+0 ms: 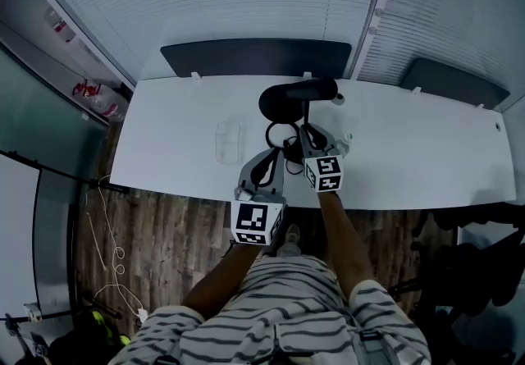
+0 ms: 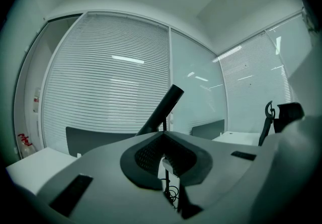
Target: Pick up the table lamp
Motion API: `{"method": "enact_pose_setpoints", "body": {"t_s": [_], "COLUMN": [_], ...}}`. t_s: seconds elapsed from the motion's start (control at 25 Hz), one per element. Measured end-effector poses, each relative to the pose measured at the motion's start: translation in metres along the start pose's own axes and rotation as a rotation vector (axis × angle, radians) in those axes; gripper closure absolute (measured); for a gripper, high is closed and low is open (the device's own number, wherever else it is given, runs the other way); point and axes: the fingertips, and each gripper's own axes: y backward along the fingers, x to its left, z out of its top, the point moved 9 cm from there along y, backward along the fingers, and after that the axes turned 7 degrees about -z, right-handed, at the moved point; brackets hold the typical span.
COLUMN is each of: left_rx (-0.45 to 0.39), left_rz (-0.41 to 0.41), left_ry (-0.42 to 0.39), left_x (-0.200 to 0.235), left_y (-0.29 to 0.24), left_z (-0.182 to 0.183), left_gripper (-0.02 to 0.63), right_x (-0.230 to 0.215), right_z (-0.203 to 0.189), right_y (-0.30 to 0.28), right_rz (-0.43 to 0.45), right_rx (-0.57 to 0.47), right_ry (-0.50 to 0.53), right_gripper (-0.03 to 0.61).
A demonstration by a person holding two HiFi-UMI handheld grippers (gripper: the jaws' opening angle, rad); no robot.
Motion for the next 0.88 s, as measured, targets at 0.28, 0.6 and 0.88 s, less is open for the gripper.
{"method": "enact_pose_setpoints", "body": {"t_s": [0.28, 0.6, 0.88], "left_rx": [0.032, 0.042, 0.037], "left_rz": [0.000, 0.013, 0.019], "left_ry": [0.005, 0.013, 0.020], "left_x": [0.004, 0.010, 0.014], "left_y": [-0.004, -0.006, -0.007], "left_z": [-0.011, -0.015, -0.015], "left_gripper": [0.609, 0.611, 0.609], "right_x": [0.000, 0.002, 0.012], "right_z": [0.004, 0.025, 0.048], "right_y": [-0.005, -0.006, 0.009], "right_rz": [0.008, -0.013, -0.034], "right_rx": [0.019, 0.025, 0.030], "right_ry": [-0.013, -0.036, -0.044], "right_gripper": [0.534, 0.535, 0.535]}}
